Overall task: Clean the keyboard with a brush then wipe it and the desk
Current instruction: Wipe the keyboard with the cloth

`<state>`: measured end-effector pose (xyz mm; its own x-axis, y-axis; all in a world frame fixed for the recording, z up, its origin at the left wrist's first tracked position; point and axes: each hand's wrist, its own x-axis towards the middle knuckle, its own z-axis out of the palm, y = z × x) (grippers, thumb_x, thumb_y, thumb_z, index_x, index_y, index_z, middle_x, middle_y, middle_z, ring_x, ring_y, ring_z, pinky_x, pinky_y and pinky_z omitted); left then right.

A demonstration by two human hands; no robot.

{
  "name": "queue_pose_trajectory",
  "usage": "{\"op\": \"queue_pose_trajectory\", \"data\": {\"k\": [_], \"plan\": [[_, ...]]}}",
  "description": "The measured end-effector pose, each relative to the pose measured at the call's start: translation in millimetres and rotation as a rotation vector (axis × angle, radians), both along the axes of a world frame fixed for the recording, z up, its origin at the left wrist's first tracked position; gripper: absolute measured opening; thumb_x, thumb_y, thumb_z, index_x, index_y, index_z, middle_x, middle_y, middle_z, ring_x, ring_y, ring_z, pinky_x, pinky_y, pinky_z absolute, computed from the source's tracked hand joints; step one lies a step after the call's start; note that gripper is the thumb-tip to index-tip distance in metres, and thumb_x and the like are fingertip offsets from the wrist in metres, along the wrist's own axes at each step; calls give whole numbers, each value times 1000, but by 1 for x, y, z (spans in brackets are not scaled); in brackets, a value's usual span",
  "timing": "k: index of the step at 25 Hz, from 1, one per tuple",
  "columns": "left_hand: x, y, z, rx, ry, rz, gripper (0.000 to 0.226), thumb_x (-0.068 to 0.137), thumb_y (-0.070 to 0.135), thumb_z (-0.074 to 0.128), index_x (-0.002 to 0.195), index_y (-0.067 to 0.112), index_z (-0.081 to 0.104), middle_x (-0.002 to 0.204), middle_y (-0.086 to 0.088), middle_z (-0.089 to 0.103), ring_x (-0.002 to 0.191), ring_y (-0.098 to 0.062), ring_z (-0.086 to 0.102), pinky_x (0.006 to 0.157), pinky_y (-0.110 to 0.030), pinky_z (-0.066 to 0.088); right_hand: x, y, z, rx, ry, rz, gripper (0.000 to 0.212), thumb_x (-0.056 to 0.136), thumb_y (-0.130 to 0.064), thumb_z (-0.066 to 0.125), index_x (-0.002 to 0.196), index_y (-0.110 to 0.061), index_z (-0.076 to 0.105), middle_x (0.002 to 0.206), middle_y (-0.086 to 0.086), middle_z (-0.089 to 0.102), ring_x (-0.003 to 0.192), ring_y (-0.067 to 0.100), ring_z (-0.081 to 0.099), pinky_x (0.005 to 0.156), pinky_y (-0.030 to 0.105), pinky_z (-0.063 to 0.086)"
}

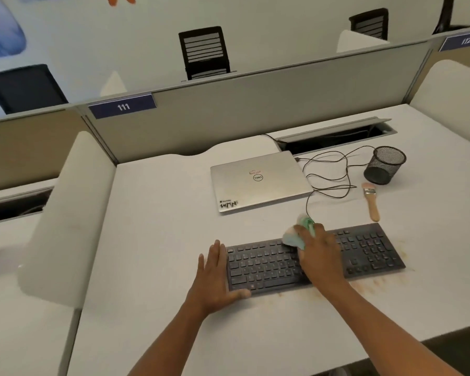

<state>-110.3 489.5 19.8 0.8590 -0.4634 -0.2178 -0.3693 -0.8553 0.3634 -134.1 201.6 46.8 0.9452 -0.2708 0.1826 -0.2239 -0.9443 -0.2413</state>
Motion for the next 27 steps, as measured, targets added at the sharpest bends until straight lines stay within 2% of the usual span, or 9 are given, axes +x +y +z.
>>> {"op": "queue_pose_trajectory", "data": {"k": [3,5,7,9,13,17,22,25,27], "plan": [[-11,8,-14,65,9,2,145,65,102,43,156,13,-26,161,-5,-35,149,-20,-34,122,-49,-18,-3,81,-4,48,-35,151,55,74,-21,76,126,-28,58,114,11,56,85,29,56,65,42,53],[-16,7,-20,55,-56,-3,129,74,96,39,158,18,-21,163,-4,-30,149,-20,-34,123,-52,-15,-7,131,-5,64,-31,224,55,71,-29,77,123,-32,57,115,9,56,84,26,56,63,40,51],[-18,6,-26,37,-141,-12,108,84,83,32,161,22,-13,167,-2,-21,151,-20,-30,123,-58,-4,-11,158,-8,34,3,261,56,67,-35,78,121,-35,59,116,8,57,82,26,57,63,40,49],[-20,4,-29,52,-182,0,103,87,82,27,162,21,-9,168,-3,-17,153,-21,-27,124,-57,-2,-13,155,-8,20,46,257,60,65,-33,79,121,-35,58,118,9,57,84,28,59,65,42,50],[-22,1,-27,93,-176,38,123,80,96,25,161,12,-12,167,-6,-22,152,-19,-28,123,-49,-15,-4,92,-6,54,103,178,58,79,-23,75,133,-31,54,122,10,53,89,24,58,70,38,55],[-22,0,-25,110,-161,37,123,79,97,24,161,13,-12,167,-4,-22,151,-17,-30,123,-49,-17,18,47,1,39,98,57,56,84,-29,72,136,-27,51,120,12,49,92,27,56,73,37,54],[-22,0,-24,110,-159,40,121,79,98,20,161,15,-13,166,-2,-24,152,-16,-29,123,-51,-14,31,112,-6,11,44,184,53,78,-24,72,129,-28,57,120,13,52,91,29,54,71,39,50],[-21,1,-26,91,-194,16,109,82,92,10,163,21,-6,169,0,-13,155,-20,-20,124,-53,-9,11,147,-14,35,6,270,51,73,-21,73,121,-30,61,117,11,54,87,30,56,67,41,49],[-20,1,-30,80,-216,9,100,86,87,10,163,24,-4,169,-3,-8,156,-23,-13,124,-53,-7,-10,147,-17,37,6,351,52,71,-22,75,120,-32,61,119,11,56,88,29,57,67,41,50]]}}
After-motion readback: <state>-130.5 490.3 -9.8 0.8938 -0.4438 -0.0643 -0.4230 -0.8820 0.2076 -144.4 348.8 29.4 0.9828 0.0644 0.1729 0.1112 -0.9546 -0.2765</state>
